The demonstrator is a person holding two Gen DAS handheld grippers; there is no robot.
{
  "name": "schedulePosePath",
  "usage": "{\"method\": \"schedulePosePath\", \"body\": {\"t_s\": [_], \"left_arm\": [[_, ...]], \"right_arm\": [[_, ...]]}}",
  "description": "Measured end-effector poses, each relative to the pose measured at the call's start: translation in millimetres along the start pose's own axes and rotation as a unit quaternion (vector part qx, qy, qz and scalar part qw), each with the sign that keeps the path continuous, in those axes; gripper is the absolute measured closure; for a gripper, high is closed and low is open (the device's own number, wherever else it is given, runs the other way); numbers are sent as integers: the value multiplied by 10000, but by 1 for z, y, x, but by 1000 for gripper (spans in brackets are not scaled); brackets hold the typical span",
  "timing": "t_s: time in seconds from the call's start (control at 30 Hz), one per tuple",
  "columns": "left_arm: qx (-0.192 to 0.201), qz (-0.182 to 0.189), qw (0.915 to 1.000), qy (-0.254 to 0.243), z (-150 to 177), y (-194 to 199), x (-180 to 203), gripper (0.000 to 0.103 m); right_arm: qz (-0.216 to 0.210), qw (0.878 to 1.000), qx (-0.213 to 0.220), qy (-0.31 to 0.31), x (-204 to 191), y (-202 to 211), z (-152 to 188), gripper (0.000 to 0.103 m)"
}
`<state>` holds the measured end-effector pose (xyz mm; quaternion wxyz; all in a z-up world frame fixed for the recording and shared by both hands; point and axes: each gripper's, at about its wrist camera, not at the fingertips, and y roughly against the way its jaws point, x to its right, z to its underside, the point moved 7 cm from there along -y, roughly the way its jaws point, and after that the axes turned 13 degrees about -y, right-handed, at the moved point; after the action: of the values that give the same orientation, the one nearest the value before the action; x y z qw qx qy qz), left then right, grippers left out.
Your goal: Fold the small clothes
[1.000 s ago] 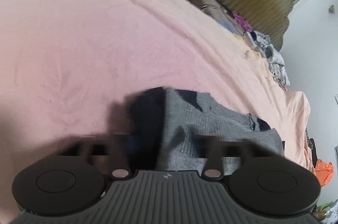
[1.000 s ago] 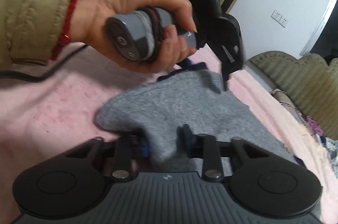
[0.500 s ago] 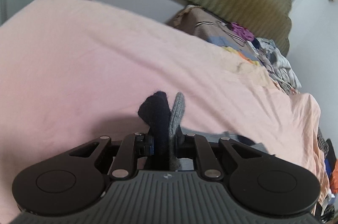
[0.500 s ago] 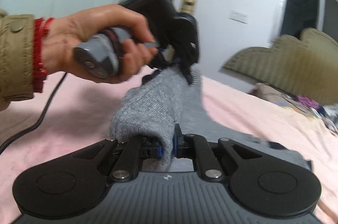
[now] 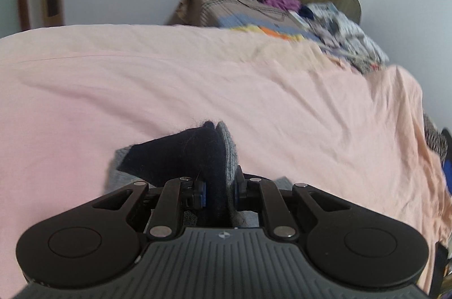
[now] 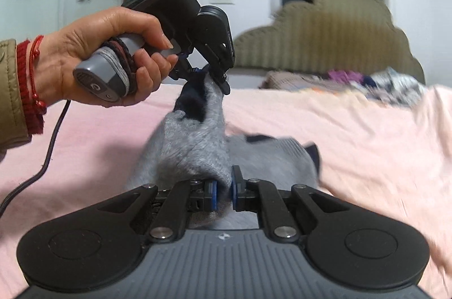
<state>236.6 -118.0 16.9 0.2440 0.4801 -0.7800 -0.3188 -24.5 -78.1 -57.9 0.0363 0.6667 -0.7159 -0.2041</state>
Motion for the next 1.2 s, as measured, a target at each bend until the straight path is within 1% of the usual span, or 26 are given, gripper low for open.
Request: {"method": "schedulePosePath", "body": {"t_s": [0.07,0.2,0.3,0.33,0.4,0.5,0.67,0.73,0.8,0.83,0.9,0.93,0.97,1.0,1.03,1.1,1.13,1.17,1.2], "left_arm": [[-94,32,9999,-102,0,-15,16,87],[-266,99,9991,-320,3,-42,46,87],[-376,5,9980,-504,6,-61,62,87],[-395,-24,9977,-557,7,-66,66,86],[-415,-63,9972,-614,9,-74,71,86],[-401,-23,9973,-613,12,-75,75,86],[-269,79,9968,-754,12,-67,86,86],[-218,162,9965,-792,10,-67,90,86],[-247,191,9964,-785,12,-70,93,86],[-271,266,9964,-755,13,-72,94,83],[-273,495,9961,-677,14,-72,96,64],[-221,574,9961,-632,13,-69,96,42],[-121,633,9961,-608,11,-64,96,17],[57,651,9958,-638,8,-57,97,7],[273,579,9954,-717,4,-46,96,0],[592,289,9927,-1014,-1,-23,95,0],[666,154,9904,-1201,-1,-12,93,0],[716,12,9877,-1392,1,-2,91,0],[794,-142,9840,-1586,8,12,88,0]], "right_arm": [[76,9997,-52,-212,19,-6,0,93],[195,9979,-197,-585,44,-5,5,93],[212,9950,-395,-888,62,-7,10,93],[198,9937,-453,-1006,65,-1,18,93],[171,9906,-594,-1219,70,1,23,93],[104,9859,-730,-1499,79,1,28,93],[-26,9825,-732,-1714,79,14,28,93],[-42,9821,-736,-1734,81,14,27,93],[-1,9825,-768,-1696,81,15,27,93],[21,9819,-798,-1718,82,13,27,93],[21,9775,-974,-1869,86,10,31,93],[-34,9741,-1069,-1995,88,8,33,93],[-110,9705,-1131,-2129,90,7,34,93],[-165,9669,-1186,-2254,93,6,34,92],[-219,9633,-1236,-2373,96,4,33,91],[-334,9561,-1244,-2632,102,2,30,86],[-392,9515,-1252,-2783,106,0,28,76],[-468,9468,-1259,-2926,109,-2,27,63],[-572,9413,-1251,-3084,113,-4,25,55]]}}
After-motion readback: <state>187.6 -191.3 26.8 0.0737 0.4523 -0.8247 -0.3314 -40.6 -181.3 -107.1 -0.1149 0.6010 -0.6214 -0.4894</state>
